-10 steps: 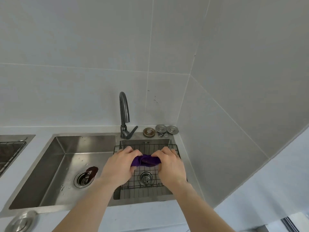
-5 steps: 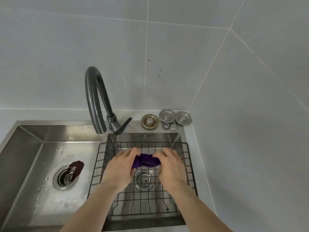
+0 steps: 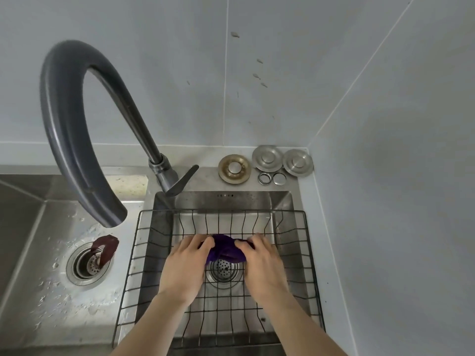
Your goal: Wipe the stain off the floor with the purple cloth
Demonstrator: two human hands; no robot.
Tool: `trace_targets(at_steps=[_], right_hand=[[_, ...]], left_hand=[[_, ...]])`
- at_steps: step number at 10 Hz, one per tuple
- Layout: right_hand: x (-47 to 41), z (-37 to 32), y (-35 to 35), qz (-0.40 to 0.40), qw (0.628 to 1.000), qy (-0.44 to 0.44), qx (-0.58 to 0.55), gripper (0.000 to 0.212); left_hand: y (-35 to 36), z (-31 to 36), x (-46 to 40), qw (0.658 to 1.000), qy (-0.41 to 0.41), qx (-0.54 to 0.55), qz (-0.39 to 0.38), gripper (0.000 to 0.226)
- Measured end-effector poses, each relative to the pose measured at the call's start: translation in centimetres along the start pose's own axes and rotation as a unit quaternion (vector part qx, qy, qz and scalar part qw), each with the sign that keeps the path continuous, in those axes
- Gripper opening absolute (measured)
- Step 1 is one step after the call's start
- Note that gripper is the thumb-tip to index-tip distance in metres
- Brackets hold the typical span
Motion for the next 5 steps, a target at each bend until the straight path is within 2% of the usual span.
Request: trace_targets(at_steps=[1,3,5], right_hand=[[0.5,0.2,1.0,-0.004,1.000,-0.019,0.018,0.071],[1.9,0.0,0.5,-0.026,0.999,-0.022,0.007,0.064],[4.1,-0.5,-4.1,-0.025,1.000,0.000,-0.010,0.067]], left_hand=[[0.5,-0.2,0.3,1.000,-0.005,0.016,-0.012,0.053],[0.4,-0.9,1.5,0.997,0.028,0.008,-0.065,0.079],[-3.7,0.2,4.1,0.999,0.037,-0.015,-0.035,0.076]])
Point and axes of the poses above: each hand's wrist, its own x-axis away from the middle knuckle, its own y-axis out of the palm, z = x × y, the point moved 4 cm from there along -x, towards the middle knuckle, and after that the axes turned 13 degrees about x, right-handed, at the moved point
